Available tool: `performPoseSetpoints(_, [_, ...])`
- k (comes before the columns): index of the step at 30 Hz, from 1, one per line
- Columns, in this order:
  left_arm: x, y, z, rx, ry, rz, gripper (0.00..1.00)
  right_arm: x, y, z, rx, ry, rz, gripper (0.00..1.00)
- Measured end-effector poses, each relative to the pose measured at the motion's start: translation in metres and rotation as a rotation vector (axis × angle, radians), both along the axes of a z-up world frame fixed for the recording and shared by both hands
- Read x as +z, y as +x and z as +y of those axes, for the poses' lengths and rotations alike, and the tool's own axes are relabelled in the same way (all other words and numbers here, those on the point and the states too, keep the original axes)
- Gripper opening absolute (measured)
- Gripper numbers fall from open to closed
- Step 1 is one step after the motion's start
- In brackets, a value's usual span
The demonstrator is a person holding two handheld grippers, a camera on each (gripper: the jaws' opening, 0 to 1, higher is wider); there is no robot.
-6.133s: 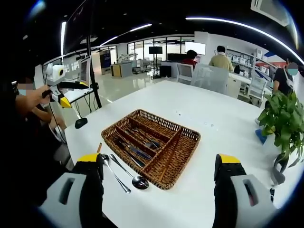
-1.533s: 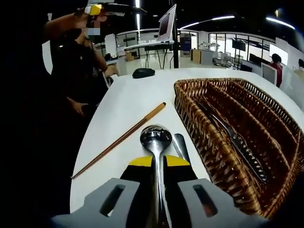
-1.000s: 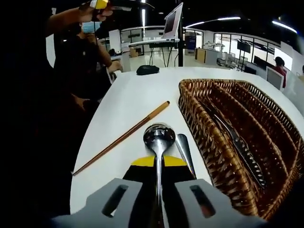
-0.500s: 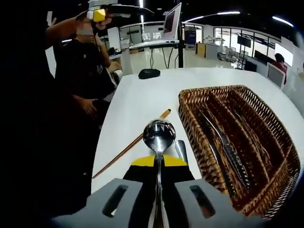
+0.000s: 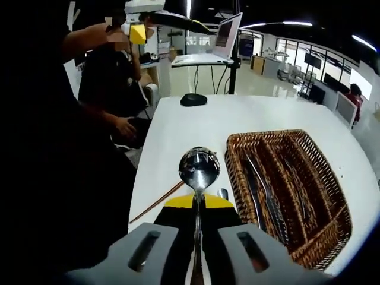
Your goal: Arrange the knives, forks, and spoons in their matching storage slots by inserting each utensil handle-first until every utensil is classified and aligned in the correct compartment
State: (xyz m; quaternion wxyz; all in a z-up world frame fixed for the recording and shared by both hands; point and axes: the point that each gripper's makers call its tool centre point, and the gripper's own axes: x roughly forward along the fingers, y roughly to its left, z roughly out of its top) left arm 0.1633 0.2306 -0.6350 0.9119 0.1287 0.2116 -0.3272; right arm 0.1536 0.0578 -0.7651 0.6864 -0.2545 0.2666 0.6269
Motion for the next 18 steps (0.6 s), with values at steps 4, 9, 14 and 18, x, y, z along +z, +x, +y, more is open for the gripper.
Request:
performPoseSetpoints(4, [0.0, -0.001, -0.007, -0.018, -0.002, 0.004, 1.0, 0.017, 0.005, -0.003, -0.001, -0.007, -0.012, 0.0])
performPoseSetpoints(9, [-0.001, -0.001, -0.008, -0.026, 0.001, 0.004, 1.0, 0.044, 0.013, 0.0, -0.002, 0.013, -0.078, 0.0])
performPoseSetpoints(14, [-0.003, 0.0, -0.004, -0.023, 0.001, 0.007, 1.0, 0.079, 0.014, 0.005, -0.008, 0.027, -0.077, 0.0])
performPoseSetpoints(18, [-0.002, -0.001, -0.006, -0.026, 0.002, 0.012, 1.0, 0.091, 0.016, 0.007, 0.014, -0.004, -0.127, 0.0])
